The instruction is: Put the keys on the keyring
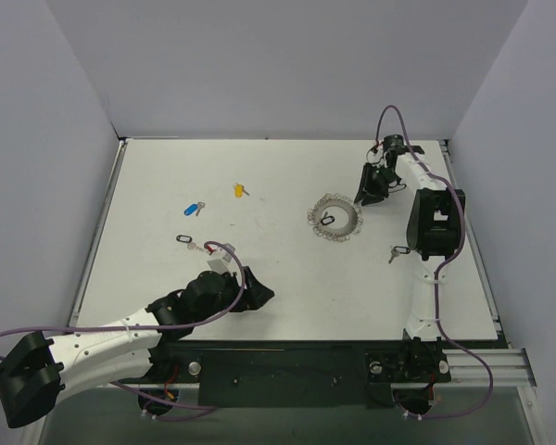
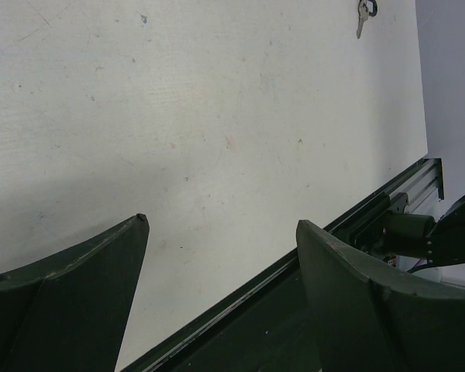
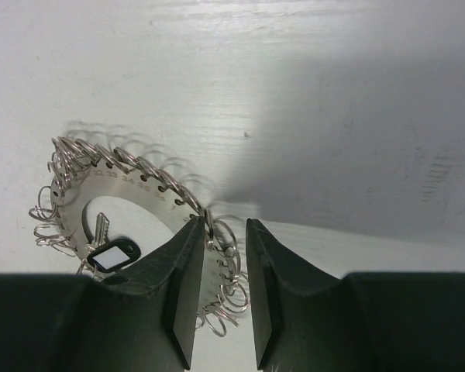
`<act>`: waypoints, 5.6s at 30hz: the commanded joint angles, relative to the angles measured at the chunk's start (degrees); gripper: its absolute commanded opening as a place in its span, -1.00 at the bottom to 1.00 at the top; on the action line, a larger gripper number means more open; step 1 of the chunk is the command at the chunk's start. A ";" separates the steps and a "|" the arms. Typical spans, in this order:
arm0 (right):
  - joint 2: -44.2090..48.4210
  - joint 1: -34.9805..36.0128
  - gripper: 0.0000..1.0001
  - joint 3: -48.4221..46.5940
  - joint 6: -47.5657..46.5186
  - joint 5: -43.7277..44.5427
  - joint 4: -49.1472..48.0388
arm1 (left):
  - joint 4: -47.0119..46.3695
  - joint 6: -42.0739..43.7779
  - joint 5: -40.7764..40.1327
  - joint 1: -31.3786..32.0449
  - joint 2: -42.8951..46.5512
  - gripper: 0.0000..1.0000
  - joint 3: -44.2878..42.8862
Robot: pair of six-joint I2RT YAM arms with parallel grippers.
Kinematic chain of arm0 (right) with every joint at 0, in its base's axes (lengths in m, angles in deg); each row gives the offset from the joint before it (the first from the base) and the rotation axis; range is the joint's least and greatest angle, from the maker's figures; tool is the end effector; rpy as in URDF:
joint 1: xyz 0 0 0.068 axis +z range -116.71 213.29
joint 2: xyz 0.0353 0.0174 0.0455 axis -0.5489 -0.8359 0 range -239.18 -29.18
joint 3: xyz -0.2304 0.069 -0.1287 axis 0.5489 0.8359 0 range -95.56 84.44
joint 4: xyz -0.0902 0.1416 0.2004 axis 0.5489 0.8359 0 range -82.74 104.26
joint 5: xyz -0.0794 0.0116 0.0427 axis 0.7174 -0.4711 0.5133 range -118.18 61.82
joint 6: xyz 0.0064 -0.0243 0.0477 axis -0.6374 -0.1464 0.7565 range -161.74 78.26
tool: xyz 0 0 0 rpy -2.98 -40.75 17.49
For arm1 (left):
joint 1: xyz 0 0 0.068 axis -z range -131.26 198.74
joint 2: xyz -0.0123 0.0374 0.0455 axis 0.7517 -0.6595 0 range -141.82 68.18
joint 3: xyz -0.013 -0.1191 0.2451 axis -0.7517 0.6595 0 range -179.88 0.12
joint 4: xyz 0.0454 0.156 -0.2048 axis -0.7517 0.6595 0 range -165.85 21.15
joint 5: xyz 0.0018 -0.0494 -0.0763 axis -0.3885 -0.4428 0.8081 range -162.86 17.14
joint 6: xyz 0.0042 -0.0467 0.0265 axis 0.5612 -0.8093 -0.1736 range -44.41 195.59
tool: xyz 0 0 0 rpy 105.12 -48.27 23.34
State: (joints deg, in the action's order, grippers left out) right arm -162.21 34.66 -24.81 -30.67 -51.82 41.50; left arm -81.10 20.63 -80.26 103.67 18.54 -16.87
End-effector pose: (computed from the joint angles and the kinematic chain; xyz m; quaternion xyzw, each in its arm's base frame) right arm 0.5044 0.0264 0.1722 0.0233 0.9423 0.2250 0.2467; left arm 0.1099 -0.1485 0.1828 -0.0337 0.8527 -0.3927 0.3429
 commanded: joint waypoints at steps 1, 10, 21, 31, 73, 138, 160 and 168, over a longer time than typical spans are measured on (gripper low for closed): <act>1.55 -1.01 -0.51 0.71 0.88 -1.76 1.01 | -2.83 -0.41 0.54 -0.36 -0.10 0.75 -2.34; 1.02 -3.73 -0.52 3.34 5.00 -9.04 -1.89 | -2.83 -0.59 0.54 -0.36 -0.18 0.75 -2.34; 0.67 -6.99 -0.52 7.03 9.93 -15.29 -7.08 | -3.97 -0.68 1.16 -0.36 -1.77 0.75 -2.78; -0.83 -5.68 -0.55 5.19 11.34 -16.61 -7.61 | -3.88 -0.85 1.42 -0.36 -2.03 0.74 -2.61; 0.93 -3.65 -0.79 6.24 9.14 -12.84 -4.36 | -4.24 -1.29 1.25 -0.36 -1.94 0.74 -1.99; 4.89 -3.65 -0.78 8.35 7.83 -13.36 -4.01 | -3.80 -2.43 1.77 -0.27 -0.80 0.71 -1.20; 4.01 -2.95 -0.90 7.92 7.21 -11.78 -2.60 | -3.80 -2.87 1.86 -0.27 -0.54 0.68 -1.20; 6.11 -2.60 -1.00 6.51 4.58 -11.69 -0.84 | -4.49 -1.91 1.78 -0.27 0.25 0.67 -1.11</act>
State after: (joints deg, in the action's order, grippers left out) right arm -160.64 31.49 -16.59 -23.46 -64.10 36.63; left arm -82.55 17.75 -78.75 103.70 17.20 -17.14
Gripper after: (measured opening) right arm 0.007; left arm 0.838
